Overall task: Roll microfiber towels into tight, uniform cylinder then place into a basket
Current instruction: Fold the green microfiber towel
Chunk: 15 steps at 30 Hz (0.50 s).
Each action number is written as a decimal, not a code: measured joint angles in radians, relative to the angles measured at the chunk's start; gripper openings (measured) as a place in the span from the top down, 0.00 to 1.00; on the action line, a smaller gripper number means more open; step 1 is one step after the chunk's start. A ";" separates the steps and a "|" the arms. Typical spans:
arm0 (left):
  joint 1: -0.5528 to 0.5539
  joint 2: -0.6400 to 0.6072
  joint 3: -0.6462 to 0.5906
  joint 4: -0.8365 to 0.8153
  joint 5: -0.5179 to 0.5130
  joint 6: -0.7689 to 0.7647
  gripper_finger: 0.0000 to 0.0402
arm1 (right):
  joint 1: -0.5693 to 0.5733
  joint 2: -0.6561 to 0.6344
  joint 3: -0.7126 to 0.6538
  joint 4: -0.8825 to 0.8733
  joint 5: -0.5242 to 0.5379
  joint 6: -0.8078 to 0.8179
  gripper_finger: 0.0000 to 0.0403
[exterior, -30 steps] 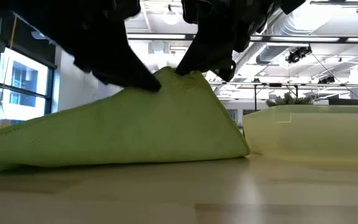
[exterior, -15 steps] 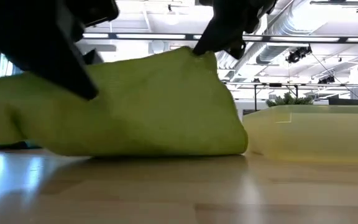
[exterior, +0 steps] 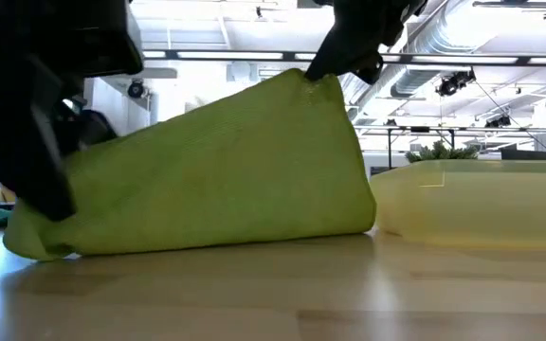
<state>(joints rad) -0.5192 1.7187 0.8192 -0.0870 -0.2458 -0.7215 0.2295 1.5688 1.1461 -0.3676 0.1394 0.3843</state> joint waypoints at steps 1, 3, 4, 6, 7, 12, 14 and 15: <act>-0.003 0.000 0.000 -0.006 0.007 -0.007 0.77 | 0.000 0.000 0.000 -0.003 0.000 0.000 1.00; -0.010 0.000 0.000 -0.007 0.014 -0.009 0.80 | 0.000 0.000 0.000 -0.005 0.000 0.002 1.00; -0.012 0.000 0.000 -0.006 0.020 -0.009 0.81 | 0.000 0.000 0.000 -0.008 0.000 0.002 1.00; -0.014 -0.001 0.000 -0.006 0.031 -0.012 0.83 | 0.000 0.000 0.000 -0.009 0.000 0.003 1.00; -0.015 -0.004 0.000 -0.007 0.036 -0.013 0.84 | 0.000 0.000 0.000 -0.010 0.001 0.003 1.00; -0.015 -0.007 0.000 0.002 0.093 -0.013 0.87 | 0.000 0.000 0.000 -0.013 0.001 0.003 1.00; -0.015 -0.012 0.000 0.002 0.108 -0.013 0.87 | 0.000 0.000 0.000 -0.018 0.001 0.003 1.00; -0.015 -0.013 0.000 0.004 0.116 -0.014 0.87 | 0.000 0.000 0.000 -0.019 0.001 0.003 1.00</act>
<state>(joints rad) -0.5339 1.7061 0.8192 -0.0828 -0.1294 -0.7353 0.2295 1.5688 1.1461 -0.3866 0.1402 0.3878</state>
